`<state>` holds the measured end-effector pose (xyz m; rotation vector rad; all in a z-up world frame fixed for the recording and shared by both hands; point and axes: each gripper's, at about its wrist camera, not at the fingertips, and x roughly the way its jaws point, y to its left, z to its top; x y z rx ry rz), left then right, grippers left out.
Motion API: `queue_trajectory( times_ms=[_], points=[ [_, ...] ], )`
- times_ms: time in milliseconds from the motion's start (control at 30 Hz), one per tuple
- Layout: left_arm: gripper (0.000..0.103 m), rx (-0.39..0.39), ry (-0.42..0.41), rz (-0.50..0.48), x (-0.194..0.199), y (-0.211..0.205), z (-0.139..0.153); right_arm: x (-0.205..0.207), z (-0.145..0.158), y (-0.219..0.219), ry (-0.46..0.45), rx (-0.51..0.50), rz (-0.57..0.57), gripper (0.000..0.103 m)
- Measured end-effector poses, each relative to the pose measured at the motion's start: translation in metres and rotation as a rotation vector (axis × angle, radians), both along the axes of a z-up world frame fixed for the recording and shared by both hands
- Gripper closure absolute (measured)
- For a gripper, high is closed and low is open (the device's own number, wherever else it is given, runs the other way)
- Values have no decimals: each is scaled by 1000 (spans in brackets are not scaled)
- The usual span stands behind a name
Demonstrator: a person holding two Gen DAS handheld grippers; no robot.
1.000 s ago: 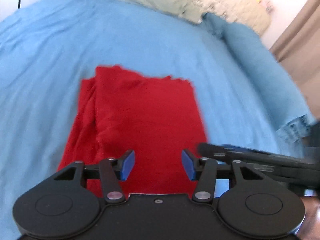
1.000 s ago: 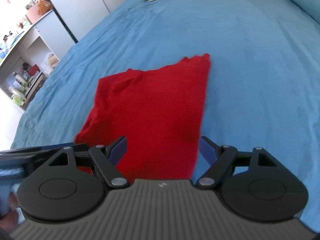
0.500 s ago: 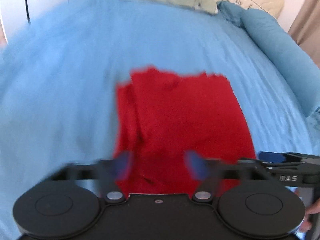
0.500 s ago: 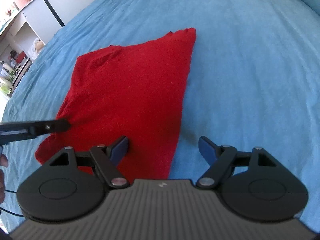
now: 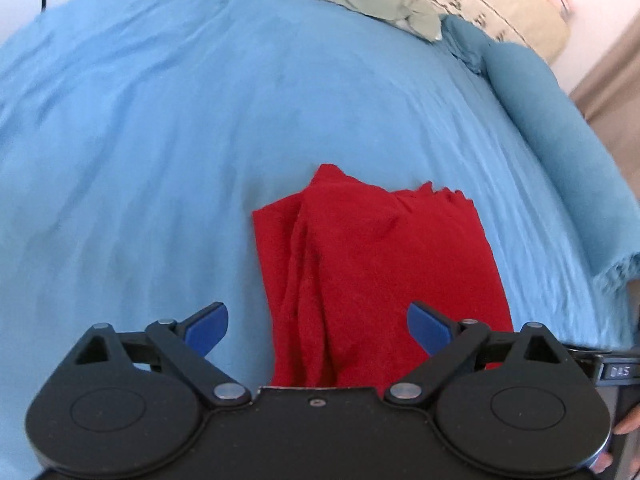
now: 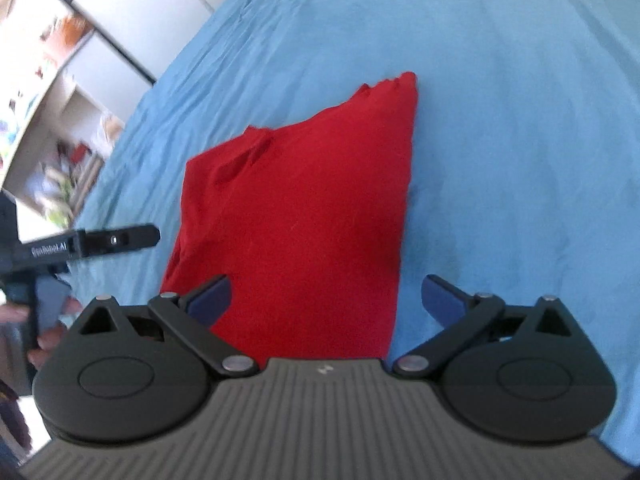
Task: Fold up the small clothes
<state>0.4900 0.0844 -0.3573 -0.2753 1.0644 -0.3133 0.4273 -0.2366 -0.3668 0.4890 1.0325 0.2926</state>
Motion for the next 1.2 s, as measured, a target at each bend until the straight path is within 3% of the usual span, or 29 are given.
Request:
queue_trajectory(
  times_ms=[100,233,433,500,667,733,767,800,1000,1200],
  points=[
    [5,-78,51,-14,3,4,-13,6,-12,-11,21,78,-60,0],
    [9,-87,98,-47,4,-2,-27,15,-21,-15,33,101,-86,0],
    [12,-71,106,-63,-2,-15,-34,20,-25,-10,28,102,-50,0],
    [17,-73,113,-76,0,-18,-35,21,-27,-7,30,122,-29,1],
    [31,30,98,-105,-1,-36,-35,27,-37,6,48,130,17,3],
    [49,42,93,-101,-2,-39,-32,28,-36,6,40,118,-1,22],
    [51,50,92,-100,-3,-40,-30,29,-35,6,38,108,-1,38],
    [56,66,84,-104,-5,-44,-28,28,-34,6,36,112,-2,47],
    [71,240,-28,-195,-22,-73,-8,17,-11,18,-41,40,17,62],
    [74,227,-91,-209,-38,-73,18,4,23,20,-118,-2,36,64]
  ],
)
